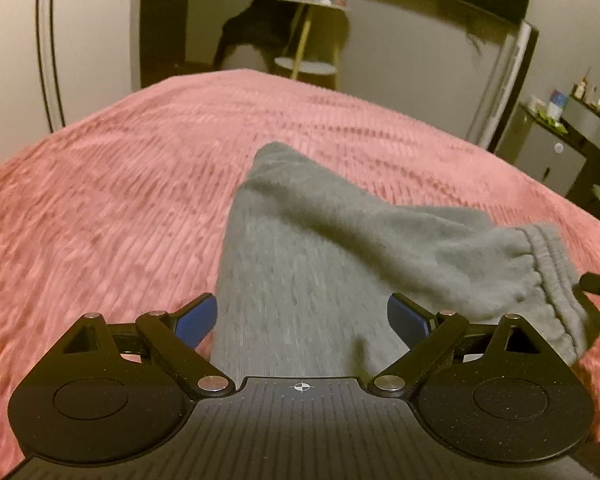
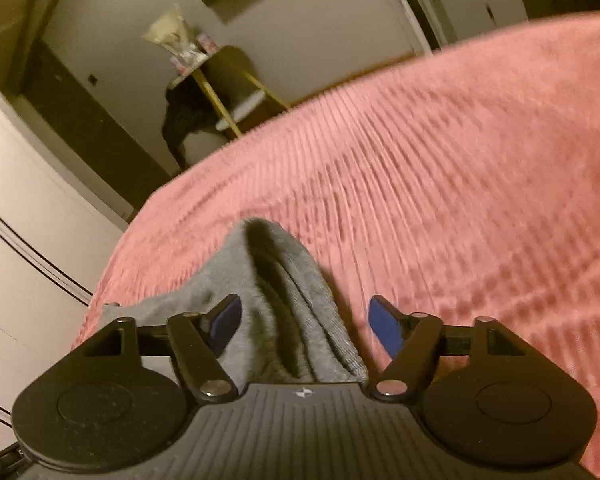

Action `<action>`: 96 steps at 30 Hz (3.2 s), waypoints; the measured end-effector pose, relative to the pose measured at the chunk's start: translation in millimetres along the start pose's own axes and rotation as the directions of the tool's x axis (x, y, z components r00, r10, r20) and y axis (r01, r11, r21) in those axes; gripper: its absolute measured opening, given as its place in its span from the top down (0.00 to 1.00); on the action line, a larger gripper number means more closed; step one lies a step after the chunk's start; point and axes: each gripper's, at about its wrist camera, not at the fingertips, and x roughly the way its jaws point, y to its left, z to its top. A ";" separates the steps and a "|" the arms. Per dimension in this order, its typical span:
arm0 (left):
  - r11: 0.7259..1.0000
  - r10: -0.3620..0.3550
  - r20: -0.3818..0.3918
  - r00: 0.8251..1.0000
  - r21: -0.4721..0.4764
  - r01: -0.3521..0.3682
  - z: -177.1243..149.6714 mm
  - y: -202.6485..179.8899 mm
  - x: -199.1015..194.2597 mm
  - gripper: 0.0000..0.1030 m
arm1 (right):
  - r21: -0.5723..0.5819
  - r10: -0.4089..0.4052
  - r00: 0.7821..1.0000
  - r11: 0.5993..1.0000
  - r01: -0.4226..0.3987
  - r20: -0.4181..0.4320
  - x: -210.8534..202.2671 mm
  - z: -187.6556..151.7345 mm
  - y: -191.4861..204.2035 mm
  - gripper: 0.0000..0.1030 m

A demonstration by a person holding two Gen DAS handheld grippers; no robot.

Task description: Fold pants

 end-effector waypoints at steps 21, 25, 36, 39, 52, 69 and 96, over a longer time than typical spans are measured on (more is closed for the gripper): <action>0.986 -0.133 -0.148 0.980 -0.124 0.115 9.7 59.2 29.0 0.09 | 0.096 0.242 0.968 0.967 -0.235 -0.068 36.9 -20.0 13.6 0.67; 0.980 -0.199 -0.266 0.943 -0.081 0.184 3.5 45.0 53.8 0.10 | 0.170 0.210 0.975 0.966 -0.196 -0.068 39.8 -19.3 -10.8 0.66; 0.932 -0.301 -0.126 0.945 -0.249 0.264 -6.0 86.0 43.7 0.71 | 0.078 0.236 0.971 0.970 -0.231 -0.051 20.4 -15.2 16.3 0.69; 0.918 -0.263 -0.115 0.958 -0.336 0.211 -15.3 115.7 43.0 0.71 | 0.238 0.428 0.904 0.881 -0.410 -0.026 22.1 -17.6 2.7 0.69; 0.992 -0.101 -0.054 0.993 -0.084 0.096 18.1 56.4 14.6 0.06 | -0.102 0.060 0.998 0.993 -0.063 -0.034 34.2 -8.0 28.1 0.29; 0.952 -0.293 -0.227 0.929 -0.162 0.260 14.6 82.4 91.7 0.08 | -0.052 0.273 0.900 0.950 -0.307 -0.340 115.9 14.7 -2.6 0.37; 0.986 -0.069 0.054 0.996 -0.149 0.076 61.8 34.7 46.4 0.08 | -0.140 0.052 0.999 0.989 -0.050 0.013 91.7 57.1 56.2 0.35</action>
